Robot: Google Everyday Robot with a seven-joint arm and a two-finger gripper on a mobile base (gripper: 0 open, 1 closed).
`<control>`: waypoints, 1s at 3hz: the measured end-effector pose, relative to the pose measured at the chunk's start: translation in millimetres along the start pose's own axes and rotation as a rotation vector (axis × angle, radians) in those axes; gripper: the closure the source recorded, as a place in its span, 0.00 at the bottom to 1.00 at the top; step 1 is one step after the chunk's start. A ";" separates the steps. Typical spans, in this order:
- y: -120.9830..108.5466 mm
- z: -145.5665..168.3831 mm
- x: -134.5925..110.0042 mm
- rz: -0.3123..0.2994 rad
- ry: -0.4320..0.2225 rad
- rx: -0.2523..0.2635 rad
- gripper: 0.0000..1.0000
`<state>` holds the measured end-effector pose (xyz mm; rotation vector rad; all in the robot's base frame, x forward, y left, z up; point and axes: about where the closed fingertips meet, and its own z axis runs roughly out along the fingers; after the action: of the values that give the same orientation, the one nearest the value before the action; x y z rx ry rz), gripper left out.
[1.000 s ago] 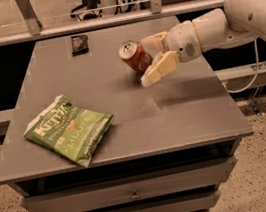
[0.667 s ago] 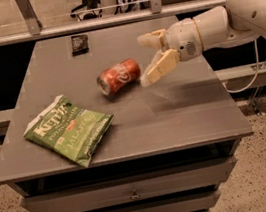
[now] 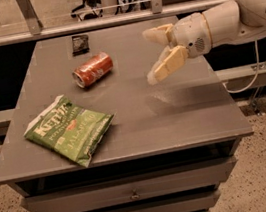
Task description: Knock coke can over
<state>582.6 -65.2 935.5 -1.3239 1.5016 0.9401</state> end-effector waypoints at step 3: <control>-24.0 -101.9 11.9 -0.081 0.140 0.199 0.00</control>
Offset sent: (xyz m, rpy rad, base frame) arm 0.0117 -0.1158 0.0267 -0.1679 -0.1370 -0.2051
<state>592.1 -168.1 956.1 -1.3161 1.5904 0.6404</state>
